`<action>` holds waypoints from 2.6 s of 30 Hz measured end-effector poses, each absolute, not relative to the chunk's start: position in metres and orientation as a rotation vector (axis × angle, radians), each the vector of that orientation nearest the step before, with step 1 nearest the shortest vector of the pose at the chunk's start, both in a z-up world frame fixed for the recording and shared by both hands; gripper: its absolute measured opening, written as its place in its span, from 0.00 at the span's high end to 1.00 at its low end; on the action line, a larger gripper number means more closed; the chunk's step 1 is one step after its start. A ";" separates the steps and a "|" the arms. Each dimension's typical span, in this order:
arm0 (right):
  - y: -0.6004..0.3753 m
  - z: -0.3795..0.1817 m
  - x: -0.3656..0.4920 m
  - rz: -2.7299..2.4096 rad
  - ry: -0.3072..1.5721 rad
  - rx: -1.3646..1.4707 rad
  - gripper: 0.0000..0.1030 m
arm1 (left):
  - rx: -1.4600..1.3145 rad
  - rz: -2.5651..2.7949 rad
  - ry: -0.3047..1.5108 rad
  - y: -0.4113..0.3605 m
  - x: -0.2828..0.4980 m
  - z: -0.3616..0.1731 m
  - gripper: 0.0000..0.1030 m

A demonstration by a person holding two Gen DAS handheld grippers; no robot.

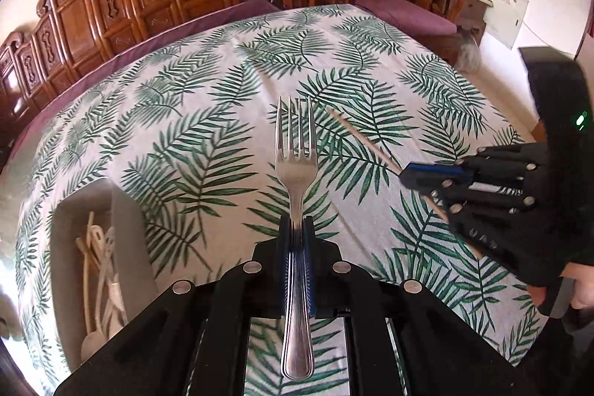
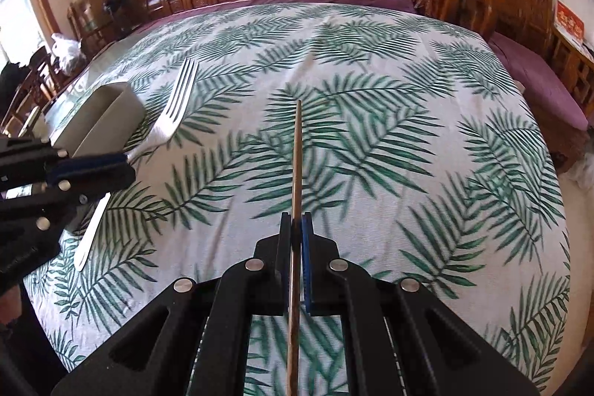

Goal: Organize utensils
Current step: 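Carry the metal fork with the left tool into the tray and open it, then lower the wooden chopstick into the grey tray with the right tool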

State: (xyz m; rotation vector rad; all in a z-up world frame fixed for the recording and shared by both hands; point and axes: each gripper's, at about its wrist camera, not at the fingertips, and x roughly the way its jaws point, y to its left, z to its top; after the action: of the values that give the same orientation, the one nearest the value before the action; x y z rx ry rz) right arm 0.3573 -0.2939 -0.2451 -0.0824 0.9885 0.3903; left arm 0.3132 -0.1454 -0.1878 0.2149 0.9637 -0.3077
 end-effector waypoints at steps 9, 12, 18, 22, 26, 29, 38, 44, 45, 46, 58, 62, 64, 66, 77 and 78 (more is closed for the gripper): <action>-0.255 -0.248 0.350 0.450 0.999 -0.132 0.94 | 0.200 -0.289 0.917 -0.110 0.305 -0.163 0.94; -0.245 -0.244 0.347 0.464 0.988 -0.134 0.94 | 0.195 -0.278 0.902 -0.096 0.302 -0.157 0.94; -0.224 -0.235 0.338 0.498 0.965 -0.149 0.94 | 0.186 -0.251 0.886 -0.061 0.300 -0.151 0.94; -0.214 -0.233 0.334 0.513 0.957 -0.162 0.94 | 0.162 -0.230 0.880 -0.035 0.301 -0.150 0.94; -0.206 -0.230 0.330 0.522 0.950 -0.167 0.94 | 0.132 -0.203 0.869 -0.007 0.299 -0.150 0.94; -0.203 -0.228 0.329 0.524 0.942 -0.166 0.94 | 0.111 -0.181 0.870 0.011 0.301 -0.154 0.94; -0.191 -0.218 0.322 0.533 0.911 -0.159 0.94 | 0.050 -0.133 0.918 0.050 0.308 -0.185 0.94; -0.180 -0.211 0.316 0.547 0.893 -0.166 0.94 | 0.035 -0.118 0.968 0.059 0.315 -0.206 0.94; -0.178 -0.210 0.316 0.549 0.891 -0.167 0.94 | 0.034 -0.118 0.976 0.059 0.316 -0.210 0.94; -0.177 -0.210 0.316 0.551 0.891 -0.167 0.94 | 0.033 -0.115 0.984 0.060 0.317 -0.213 0.94; -0.150 -0.196 0.311 0.586 0.879 -0.182 0.94 | 0.002 -0.118 0.994 0.064 0.321 -0.215 0.94; -0.134 -0.187 0.310 0.605 0.868 -0.176 0.94 | -0.017 -0.132 0.970 0.068 0.318 -0.205 0.93; -0.126 -0.183 0.311 0.614 0.862 -0.162 0.94 | -0.027 -0.133 0.957 0.073 0.316 -0.199 0.89; -0.118 -0.179 0.313 0.626 0.857 -0.137 0.94 | -0.041 -0.130 0.937 0.079 0.314 -0.192 0.83; -0.073 -0.181 0.327 0.661 0.863 -0.085 0.94 | -0.068 -0.068 0.884 0.114 0.312 -0.174 0.66; -0.069 -0.184 0.329 0.663 0.867 -0.080 0.94 | -0.068 -0.059 0.881 0.117 0.313 -0.173 0.66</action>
State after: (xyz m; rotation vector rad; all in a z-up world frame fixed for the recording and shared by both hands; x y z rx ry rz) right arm 0.3289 -0.0692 -0.1836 -0.0796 0.8669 0.6630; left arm 0.3125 0.1175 -0.1734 -0.0678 0.8814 -0.0588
